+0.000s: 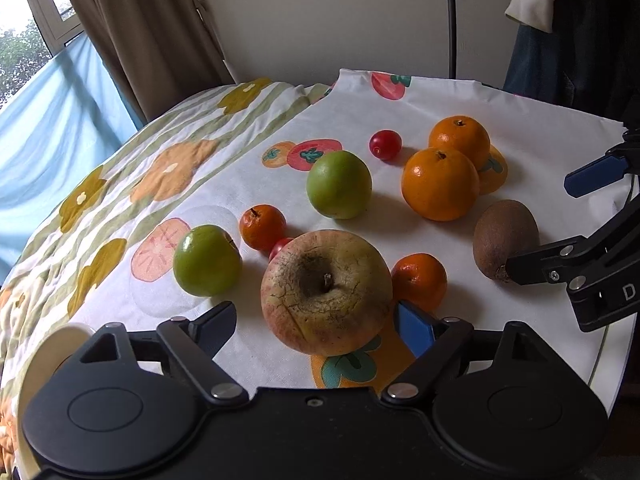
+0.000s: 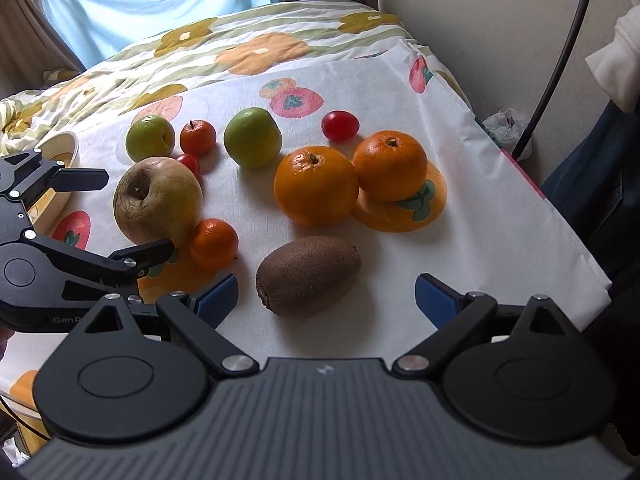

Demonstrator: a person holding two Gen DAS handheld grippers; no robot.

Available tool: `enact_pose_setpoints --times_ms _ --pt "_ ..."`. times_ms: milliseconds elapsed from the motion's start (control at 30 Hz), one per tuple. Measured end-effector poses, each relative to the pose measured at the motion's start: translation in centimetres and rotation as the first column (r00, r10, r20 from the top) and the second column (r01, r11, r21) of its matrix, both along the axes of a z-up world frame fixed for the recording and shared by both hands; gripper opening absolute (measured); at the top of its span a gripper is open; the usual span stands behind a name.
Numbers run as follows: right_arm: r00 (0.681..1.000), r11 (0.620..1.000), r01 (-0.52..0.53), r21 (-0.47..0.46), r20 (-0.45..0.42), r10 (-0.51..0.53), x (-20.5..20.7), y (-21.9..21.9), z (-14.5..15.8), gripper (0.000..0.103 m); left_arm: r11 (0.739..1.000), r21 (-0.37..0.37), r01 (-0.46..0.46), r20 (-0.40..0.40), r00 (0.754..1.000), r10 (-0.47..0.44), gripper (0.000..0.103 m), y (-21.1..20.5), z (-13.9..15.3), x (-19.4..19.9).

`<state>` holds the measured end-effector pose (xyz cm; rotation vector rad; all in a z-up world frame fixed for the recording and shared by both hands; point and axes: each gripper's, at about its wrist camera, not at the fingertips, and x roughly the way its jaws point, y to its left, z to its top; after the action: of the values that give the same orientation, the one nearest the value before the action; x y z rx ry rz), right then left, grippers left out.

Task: Organize fruits
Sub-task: 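Close the left tool on the large pale apple while the right tool grasps the brown kiwi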

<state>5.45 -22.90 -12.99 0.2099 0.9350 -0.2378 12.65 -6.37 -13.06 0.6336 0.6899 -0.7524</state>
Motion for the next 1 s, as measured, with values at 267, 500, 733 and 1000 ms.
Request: enact_pose_setpoints --times_ms 267,500,733,1000 --pt "0.999 0.999 -0.032 0.002 -0.014 0.032 0.4 0.1 -1.1 0.103 0.999 -0.001 0.036 -0.006 0.999 -0.036 0.078 -0.5 -0.5 0.2" --pt "0.998 0.998 -0.062 -0.001 -0.02 0.062 1.1 0.0 -1.7 0.103 0.998 -0.013 0.054 0.013 0.998 -0.054 0.077 -0.1 -0.7 -0.1" --pt "0.996 0.996 -0.084 0.007 -0.021 0.084 1.5 0.1 -2.1 0.095 0.999 -0.026 0.031 0.02 0.999 -0.03 0.077 0.3 -0.7 -0.3" --pt "0.995 0.995 -0.1 -0.005 -0.014 0.1 2.0 0.4 -2.5 0.089 0.998 -0.047 -0.047 0.013 0.999 0.048 0.077 1.0 -0.7 -0.8"
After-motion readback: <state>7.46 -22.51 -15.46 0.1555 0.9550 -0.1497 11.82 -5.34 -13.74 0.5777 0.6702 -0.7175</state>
